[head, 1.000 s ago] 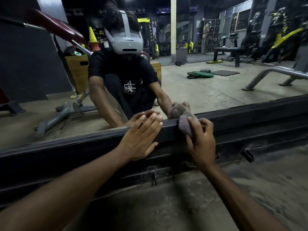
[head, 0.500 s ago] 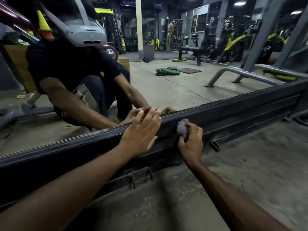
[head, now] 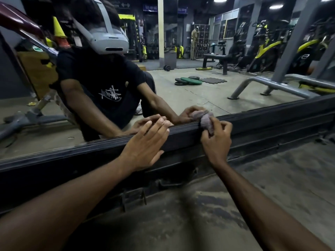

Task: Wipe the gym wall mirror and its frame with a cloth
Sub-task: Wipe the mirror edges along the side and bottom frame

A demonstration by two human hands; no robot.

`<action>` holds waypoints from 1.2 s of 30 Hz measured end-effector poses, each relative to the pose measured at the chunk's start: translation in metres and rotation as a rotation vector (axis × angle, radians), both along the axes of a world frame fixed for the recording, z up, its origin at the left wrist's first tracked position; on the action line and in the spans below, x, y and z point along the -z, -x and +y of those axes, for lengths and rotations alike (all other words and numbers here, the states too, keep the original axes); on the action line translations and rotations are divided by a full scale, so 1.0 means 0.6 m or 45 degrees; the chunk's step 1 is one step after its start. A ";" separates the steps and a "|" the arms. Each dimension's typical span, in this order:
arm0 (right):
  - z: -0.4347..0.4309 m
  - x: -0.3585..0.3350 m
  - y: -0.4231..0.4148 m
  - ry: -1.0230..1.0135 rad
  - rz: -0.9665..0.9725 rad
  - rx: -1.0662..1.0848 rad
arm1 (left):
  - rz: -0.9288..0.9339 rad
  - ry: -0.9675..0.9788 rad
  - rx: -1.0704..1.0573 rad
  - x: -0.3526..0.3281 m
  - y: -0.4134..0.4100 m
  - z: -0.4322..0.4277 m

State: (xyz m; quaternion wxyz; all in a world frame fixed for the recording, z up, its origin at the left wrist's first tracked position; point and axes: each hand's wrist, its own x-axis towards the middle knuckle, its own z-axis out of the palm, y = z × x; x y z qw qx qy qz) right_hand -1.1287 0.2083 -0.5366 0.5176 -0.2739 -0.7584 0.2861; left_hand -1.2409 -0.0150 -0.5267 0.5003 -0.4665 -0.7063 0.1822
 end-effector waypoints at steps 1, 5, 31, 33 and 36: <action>-0.003 0.001 -0.003 -0.050 -0.001 -0.052 | 0.012 0.010 0.005 -0.002 0.000 0.007; -0.052 0.068 -0.017 -0.406 -0.164 -0.557 | -0.031 -0.008 -0.056 -0.002 -0.013 0.046; 0.196 0.076 -0.051 -0.596 -0.098 -0.701 | -0.116 -0.067 -0.161 0.011 -0.062 0.204; 0.229 0.079 -0.048 -0.557 -0.055 -0.693 | -0.143 -0.041 -0.202 0.009 -0.067 0.207; 0.283 0.077 -0.043 -0.322 0.080 -0.450 | -0.145 -0.024 -0.245 0.003 -0.076 0.207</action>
